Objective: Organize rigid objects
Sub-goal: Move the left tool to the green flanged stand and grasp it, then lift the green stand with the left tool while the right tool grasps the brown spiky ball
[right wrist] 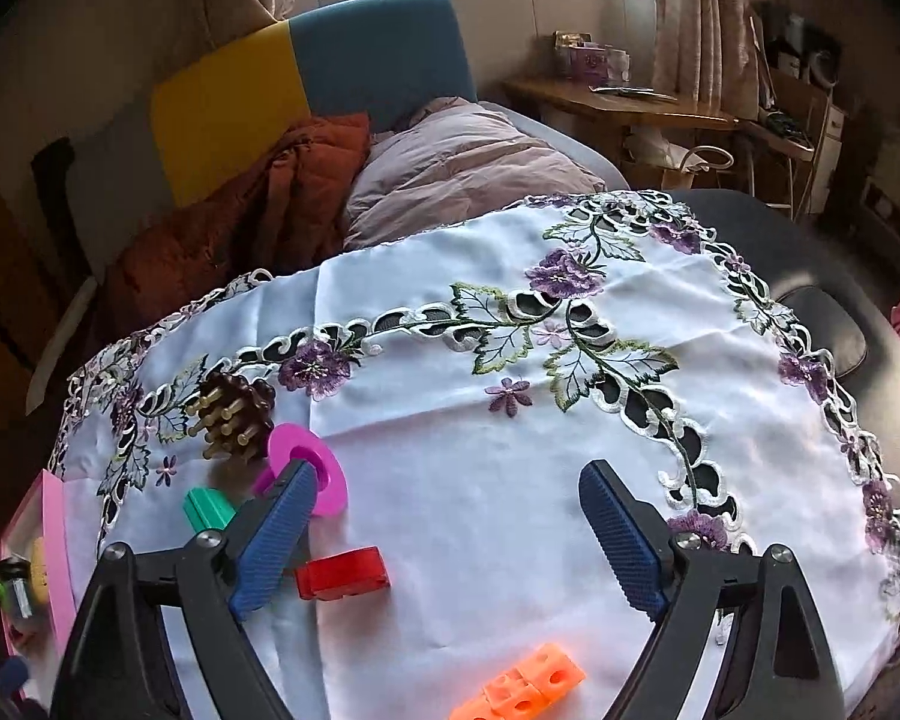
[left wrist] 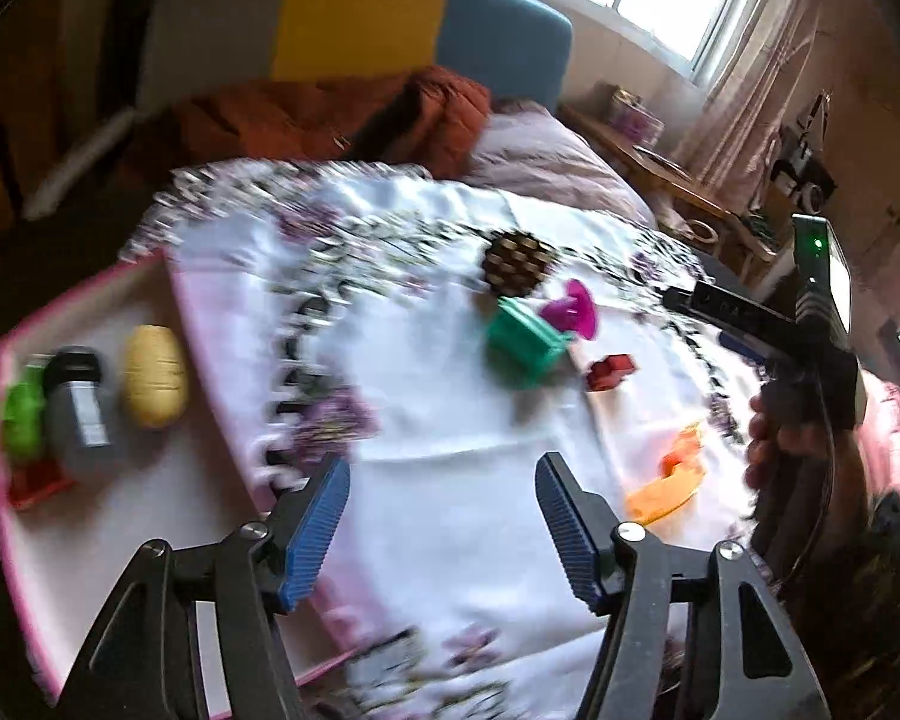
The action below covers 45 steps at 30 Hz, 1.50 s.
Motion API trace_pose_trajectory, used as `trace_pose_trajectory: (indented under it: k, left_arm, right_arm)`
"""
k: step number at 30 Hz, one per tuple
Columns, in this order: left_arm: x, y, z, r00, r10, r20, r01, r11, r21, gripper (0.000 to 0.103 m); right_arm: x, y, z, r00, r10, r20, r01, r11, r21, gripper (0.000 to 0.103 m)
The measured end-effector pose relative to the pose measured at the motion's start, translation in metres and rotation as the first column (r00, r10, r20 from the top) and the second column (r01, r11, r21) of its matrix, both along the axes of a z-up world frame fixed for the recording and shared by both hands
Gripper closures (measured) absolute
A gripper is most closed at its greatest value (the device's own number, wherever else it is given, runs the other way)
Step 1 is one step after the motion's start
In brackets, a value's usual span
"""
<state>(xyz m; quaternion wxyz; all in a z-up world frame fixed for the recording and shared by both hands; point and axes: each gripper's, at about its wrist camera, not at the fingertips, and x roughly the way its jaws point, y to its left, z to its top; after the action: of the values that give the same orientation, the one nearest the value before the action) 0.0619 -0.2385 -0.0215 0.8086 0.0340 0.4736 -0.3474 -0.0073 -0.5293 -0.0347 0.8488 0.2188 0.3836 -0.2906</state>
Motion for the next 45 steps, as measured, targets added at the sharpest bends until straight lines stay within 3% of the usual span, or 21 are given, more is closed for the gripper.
trace_pose_trajectory:
  k: [11, 22, 28, 31, 34, 35, 36, 37, 45]
  left_arm:
    - [0.047, -0.081, -0.032, 0.989, 0.021, -0.144, -0.023, 1.0, -0.012, 0.046]
    - [0.079, -0.119, -0.051, 0.966, 0.098, -0.238, -0.108, 0.994, -0.032, 0.047]
    - [0.084, -0.142, -0.067, 0.955, 0.109, -0.276, -0.115, 0.993, -0.004, 0.047]
    - [0.085, -0.153, -0.075, 0.954, 0.113, -0.277, -0.108, 0.994, 0.032, 0.047]
    - [0.079, -0.163, -0.076, 0.976, 0.076, -0.206, -0.064, 0.996, 0.067, 0.048]
    - [0.076, -0.164, -0.076, 0.981, 0.067, -0.183, -0.052, 0.995, 0.085, 0.053]
    - [0.074, -0.162, -0.076, 0.984, 0.055, -0.167, -0.041, 0.995, 0.089, 0.067]
    - [0.074, -0.16, -0.076, 0.983, 0.033, -0.181, -0.02, 0.997, 0.07, 0.071]
    - [0.042, -0.115, -0.07, 0.994, -0.052, -0.093, 0.064, 0.99, 0.126, 0.073]
  right_arm:
    - [-0.004, -0.013, 0.001, 0.998, -0.045, 0.033, 0.043, 0.998, 0.055, 0.013]
    - [-0.004, -0.018, -0.001, 0.997, -0.045, 0.055, 0.039, 0.993, 0.113, 0.012]
    - [-0.006, -0.02, 0.0, 0.996, -0.055, 0.073, 0.046, 0.99, 0.13, 0.012]
    - [-0.006, -0.02, 0.0, 0.995, -0.059, 0.078, 0.048, 0.99, 0.134, 0.012]
    - [-0.006, -0.021, 0.0, 0.995, -0.057, 0.079, 0.046, 0.99, 0.133, 0.012]
    - [-0.006, -0.021, 0.0, 0.995, -0.053, 0.08, 0.042, 0.99, 0.135, 0.012]
    - [-0.005, -0.02, 0.0, 0.996, -0.051, 0.078, 0.041, 0.99, 0.134, 0.012]
    - [-0.005, -0.02, 0.0, 0.996, -0.048, 0.076, 0.038, 0.991, 0.132, 0.012]
    - [-0.003, -0.017, -0.002, 0.998, -0.029, 0.059, 0.022, 0.993, 0.116, 0.012]
